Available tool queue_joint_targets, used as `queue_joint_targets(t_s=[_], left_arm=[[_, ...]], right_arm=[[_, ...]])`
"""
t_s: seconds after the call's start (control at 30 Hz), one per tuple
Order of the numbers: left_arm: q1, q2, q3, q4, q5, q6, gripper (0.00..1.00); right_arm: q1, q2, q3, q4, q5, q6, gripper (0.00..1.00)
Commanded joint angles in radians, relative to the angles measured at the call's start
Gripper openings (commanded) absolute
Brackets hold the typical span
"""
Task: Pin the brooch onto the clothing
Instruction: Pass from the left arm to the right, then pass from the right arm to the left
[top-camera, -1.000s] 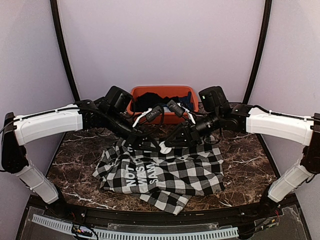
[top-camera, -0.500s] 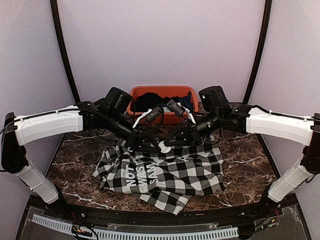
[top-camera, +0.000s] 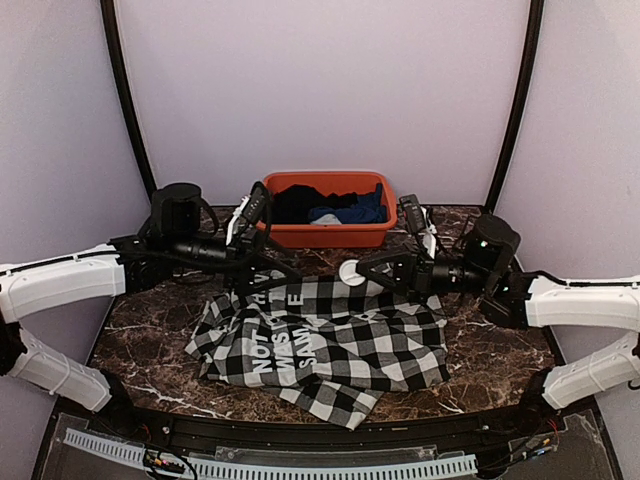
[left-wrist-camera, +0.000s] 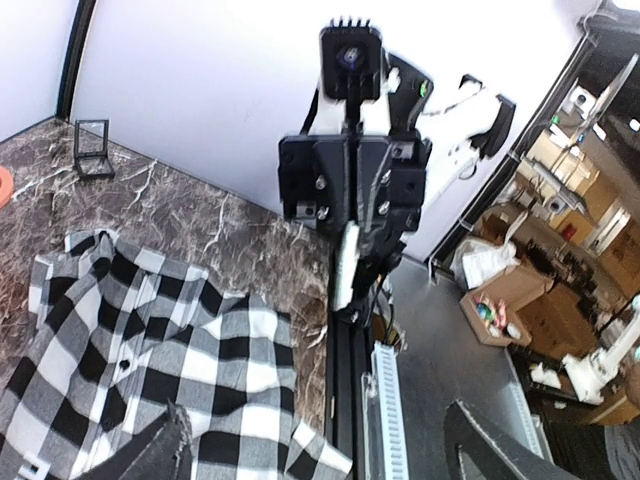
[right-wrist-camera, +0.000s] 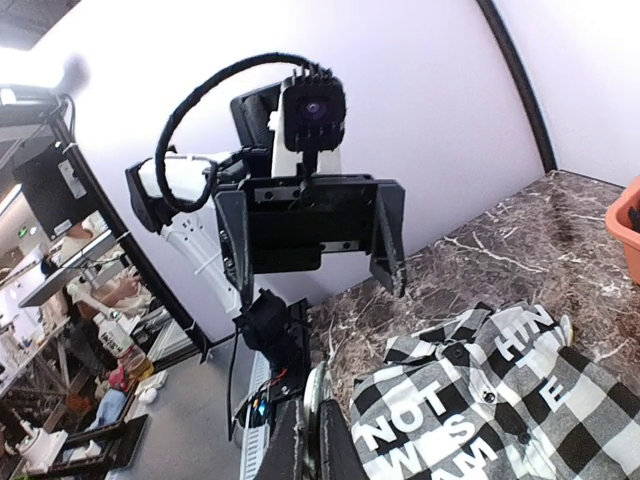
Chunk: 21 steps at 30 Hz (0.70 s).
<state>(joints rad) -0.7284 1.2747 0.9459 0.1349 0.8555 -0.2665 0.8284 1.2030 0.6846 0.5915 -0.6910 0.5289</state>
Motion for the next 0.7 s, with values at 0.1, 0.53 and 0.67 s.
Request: queue_joint_targets(t_s=[0.1,0.53,0.67], left_arm=[[-0.007,0.106,-0.126,0.511,-0.005,-0.231,0.98],[-0.113,0.33,-0.025,0.67,0.025,-0.309,0.82],[-0.125,0.36,0.007,0.68,0.043,-0.318,0.73]], right_arm=[[0.077,0.063,-0.228,0.761,0.352,0.338,0.0],[0.184,0.152,-0.316,0.967,0.61,0.271,0.0],[0.183,0.156,-0.319,0.948,0.62,0.27,0.0]])
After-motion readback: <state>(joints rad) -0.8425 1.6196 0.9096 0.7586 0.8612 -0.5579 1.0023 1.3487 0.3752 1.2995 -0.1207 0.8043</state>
